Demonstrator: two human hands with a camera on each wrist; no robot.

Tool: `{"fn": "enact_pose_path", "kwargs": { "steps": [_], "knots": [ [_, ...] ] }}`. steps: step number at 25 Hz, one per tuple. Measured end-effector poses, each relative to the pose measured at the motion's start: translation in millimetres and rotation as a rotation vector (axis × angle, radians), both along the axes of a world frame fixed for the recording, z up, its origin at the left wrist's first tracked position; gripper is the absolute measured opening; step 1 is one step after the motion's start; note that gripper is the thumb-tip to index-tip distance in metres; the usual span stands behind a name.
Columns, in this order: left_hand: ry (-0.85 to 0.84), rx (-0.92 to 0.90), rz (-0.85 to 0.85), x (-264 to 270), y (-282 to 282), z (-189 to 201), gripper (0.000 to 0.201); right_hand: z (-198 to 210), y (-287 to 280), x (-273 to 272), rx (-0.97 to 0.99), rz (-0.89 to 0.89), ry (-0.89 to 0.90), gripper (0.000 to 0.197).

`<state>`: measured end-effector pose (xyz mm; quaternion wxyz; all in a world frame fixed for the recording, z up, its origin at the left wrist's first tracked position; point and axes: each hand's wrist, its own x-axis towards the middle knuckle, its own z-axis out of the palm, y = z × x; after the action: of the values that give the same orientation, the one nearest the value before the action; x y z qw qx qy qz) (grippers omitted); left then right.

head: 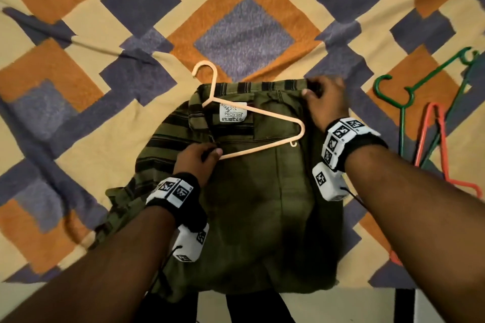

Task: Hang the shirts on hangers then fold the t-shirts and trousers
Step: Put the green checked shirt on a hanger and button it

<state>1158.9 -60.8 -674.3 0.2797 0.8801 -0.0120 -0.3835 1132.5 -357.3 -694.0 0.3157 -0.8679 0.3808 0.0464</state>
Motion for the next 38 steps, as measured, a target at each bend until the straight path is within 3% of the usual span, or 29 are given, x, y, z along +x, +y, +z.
{"fn": "enact_pose_path", "kwargs": {
  "steps": [3,5,7,11,14,19,22,25,28,34,38],
  "knots": [
    [-0.011,0.032,0.218,-1.1,-9.6,-10.0,0.028,-15.7,-31.4,-3.7,0.057,-0.112,0.112,0.04],
    [-0.027,0.022,0.285,3.6,-11.0,-12.4,0.023,-10.6,-37.6,1.0,0.192,-0.12,0.101,0.023],
    [-0.046,-0.024,0.271,7.3,-9.2,-17.4,0.018,13.3,-36.9,4.3,0.285,-0.151,-0.006,0.007],
    [-0.073,-0.038,0.179,16.6,-1.9,-21.2,0.015,73.0,-12.6,1.0,0.362,-0.052,-0.106,0.019],
    [-0.059,-0.016,0.07,21.0,-2.9,-20.0,0.017,92.2,38.1,-10.8,0.573,-0.139,-0.15,0.021],
    [-0.08,0.031,0.028,23.9,-14.6,-20.2,0.018,32.6,146.2,-38.9,0.725,-0.351,-0.069,0.023],
    [-0.091,0.05,-0.039,26.6,-14.9,-24.7,0.017,0.2,176.7,-35.7,0.643,-0.454,-0.144,0.026],
    [-0.064,-0.042,0.054,25.3,-16.5,-28.8,0.007,-14.1,183.3,-30.3,0.599,-0.413,-0.176,0.01],
    [0.053,-0.136,0.115,22.7,-15.8,-27.7,0.003,-17.6,182.0,-32.3,0.559,-0.332,-0.153,0.021],
    [0.183,-0.224,0.154,26.0,-15.3,-27.7,0.014,-17.0,180.0,-32.1,0.542,-0.251,-0.138,0.022],
    [0.166,-0.2,0.191,23.4,-16.6,-28.0,0.014,-17.6,180.9,-33.9,0.571,-0.241,-0.157,0.023]
  ]
}}
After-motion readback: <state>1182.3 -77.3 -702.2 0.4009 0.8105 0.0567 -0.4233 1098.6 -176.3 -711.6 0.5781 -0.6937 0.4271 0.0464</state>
